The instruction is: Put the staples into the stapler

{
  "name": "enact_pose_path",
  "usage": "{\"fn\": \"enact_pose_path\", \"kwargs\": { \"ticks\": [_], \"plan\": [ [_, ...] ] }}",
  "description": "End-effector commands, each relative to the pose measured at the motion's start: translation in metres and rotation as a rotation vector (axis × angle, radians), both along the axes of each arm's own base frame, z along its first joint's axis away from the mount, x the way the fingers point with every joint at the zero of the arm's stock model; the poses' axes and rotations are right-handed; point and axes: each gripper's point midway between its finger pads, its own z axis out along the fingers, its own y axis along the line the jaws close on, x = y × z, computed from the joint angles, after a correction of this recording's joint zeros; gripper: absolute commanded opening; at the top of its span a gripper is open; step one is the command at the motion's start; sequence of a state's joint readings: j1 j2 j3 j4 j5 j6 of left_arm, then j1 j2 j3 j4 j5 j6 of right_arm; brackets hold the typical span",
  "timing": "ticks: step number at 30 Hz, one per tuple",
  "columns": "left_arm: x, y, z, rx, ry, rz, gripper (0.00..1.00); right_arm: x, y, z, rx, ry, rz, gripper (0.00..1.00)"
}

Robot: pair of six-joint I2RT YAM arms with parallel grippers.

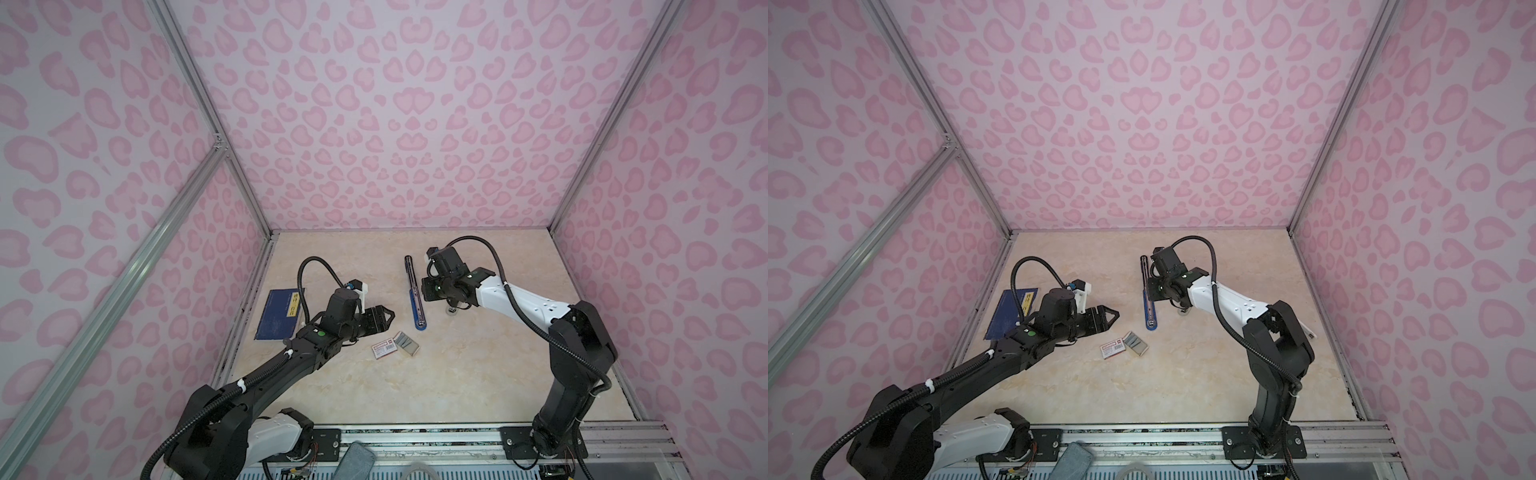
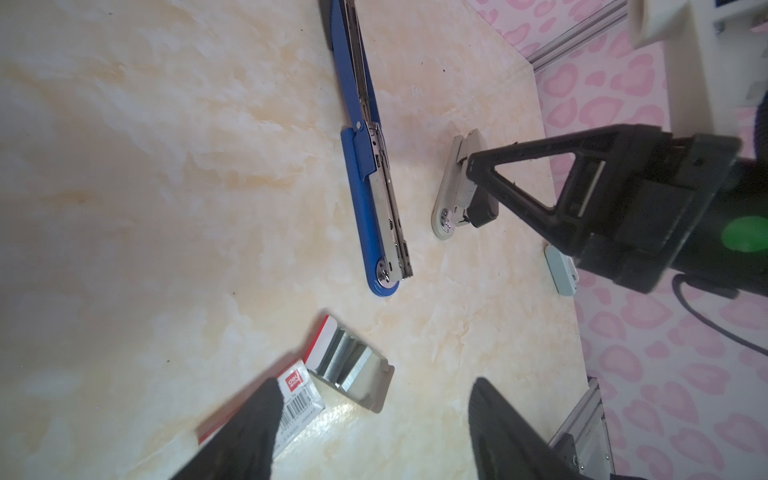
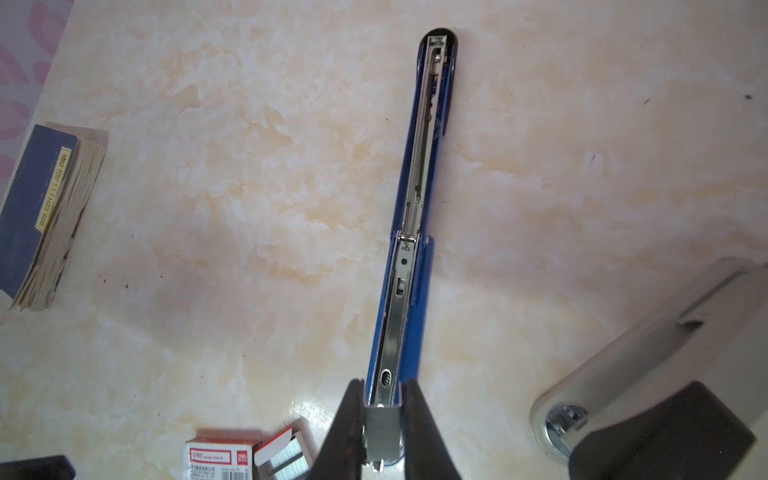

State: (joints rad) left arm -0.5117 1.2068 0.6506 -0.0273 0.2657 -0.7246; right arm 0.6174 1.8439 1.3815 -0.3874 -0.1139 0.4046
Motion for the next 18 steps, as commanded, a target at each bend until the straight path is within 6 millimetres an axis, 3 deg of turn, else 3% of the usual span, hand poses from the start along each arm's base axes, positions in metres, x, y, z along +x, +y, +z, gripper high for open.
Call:
{"fn": "enact_pose_path", "kwargs": {
  "ticks": [1, 11, 12, 18],
  "plan": [
    [0.003, -0.003, 0.001, -0.020, -0.007, 0.000, 0.73, 0.004, -0.001, -0.014, -0.046, 0.014, -0.020, 0.18],
    [0.001, 0.000, -0.011, -0.002, 0.019, 0.010, 0.72, 0.015, 0.009, -0.044, -0.104, 0.038, -0.036, 0.18],
    [0.000, 0.001, -0.011, -0.002, 0.020, 0.010, 0.72, 0.023, 0.015, -0.034, -0.094, 0.012, -0.040, 0.18],
    [0.000, 0.001, -0.013, 0.001, 0.021, 0.009, 0.72, 0.028, 0.018, -0.039, -0.121, 0.004, -0.048, 0.18]
  ]
}}
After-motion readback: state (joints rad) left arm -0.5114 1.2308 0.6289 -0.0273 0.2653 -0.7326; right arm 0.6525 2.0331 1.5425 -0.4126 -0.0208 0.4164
